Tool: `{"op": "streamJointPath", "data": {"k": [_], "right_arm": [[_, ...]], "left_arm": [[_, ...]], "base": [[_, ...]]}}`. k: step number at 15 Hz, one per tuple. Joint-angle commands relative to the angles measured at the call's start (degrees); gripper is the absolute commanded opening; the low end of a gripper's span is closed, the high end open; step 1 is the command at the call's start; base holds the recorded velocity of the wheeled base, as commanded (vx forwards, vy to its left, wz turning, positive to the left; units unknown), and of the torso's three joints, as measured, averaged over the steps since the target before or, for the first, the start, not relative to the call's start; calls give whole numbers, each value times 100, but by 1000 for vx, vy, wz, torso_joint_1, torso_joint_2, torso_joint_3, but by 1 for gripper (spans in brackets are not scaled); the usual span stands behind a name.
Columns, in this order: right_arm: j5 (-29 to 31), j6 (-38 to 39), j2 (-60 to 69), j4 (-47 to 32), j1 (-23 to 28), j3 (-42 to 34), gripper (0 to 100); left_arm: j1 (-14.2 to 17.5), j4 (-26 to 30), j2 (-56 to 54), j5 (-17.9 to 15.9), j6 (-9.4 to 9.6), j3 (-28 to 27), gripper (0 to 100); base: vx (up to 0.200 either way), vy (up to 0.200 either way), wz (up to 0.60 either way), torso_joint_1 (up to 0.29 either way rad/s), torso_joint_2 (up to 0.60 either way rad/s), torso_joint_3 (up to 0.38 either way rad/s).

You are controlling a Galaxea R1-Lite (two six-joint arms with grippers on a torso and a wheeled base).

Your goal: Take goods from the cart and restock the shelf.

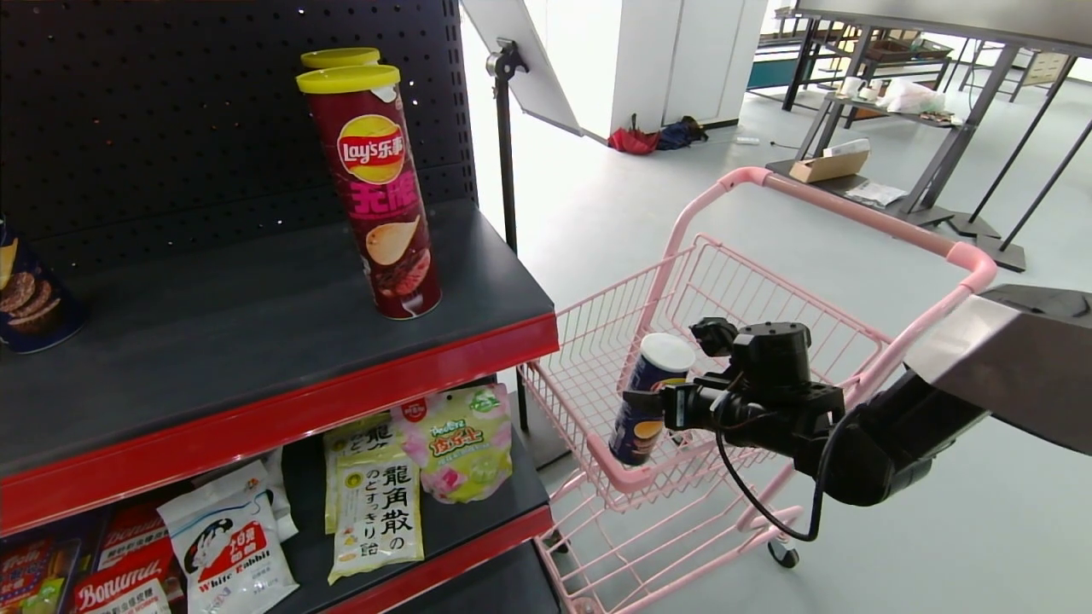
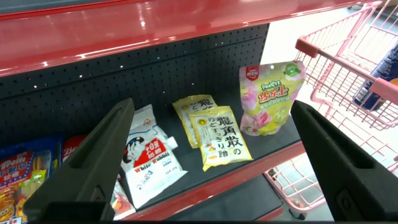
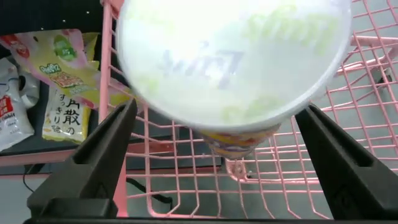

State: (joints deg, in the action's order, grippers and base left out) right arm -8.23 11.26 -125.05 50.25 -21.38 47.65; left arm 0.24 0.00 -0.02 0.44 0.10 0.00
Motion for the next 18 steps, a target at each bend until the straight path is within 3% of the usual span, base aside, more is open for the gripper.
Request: {"op": "streamJointPath", "data": {"k": [1, 12, 13, 18], "right_arm": [[129, 25, -221, 2, 20, 218, 100], [155, 25, -591, -6, -6, 631, 100], [155, 25, -608, 2, -6, 631, 0], [392, -28, -494, 222, -59, 622, 0]], "left_arm": [[2, 0, 2, 9, -1, 0, 100], [2, 0, 2, 0, -1, 0, 100], [2, 0, 2, 0, -1, 0, 100], [2, 0, 2, 0, 8, 0, 100]], "base": [[0, 0, 0, 0, 0, 0], [0, 0, 0, 0, 0, 0], [0, 0, 0, 0, 0, 0], [0, 0, 0, 0, 0, 0]]}}
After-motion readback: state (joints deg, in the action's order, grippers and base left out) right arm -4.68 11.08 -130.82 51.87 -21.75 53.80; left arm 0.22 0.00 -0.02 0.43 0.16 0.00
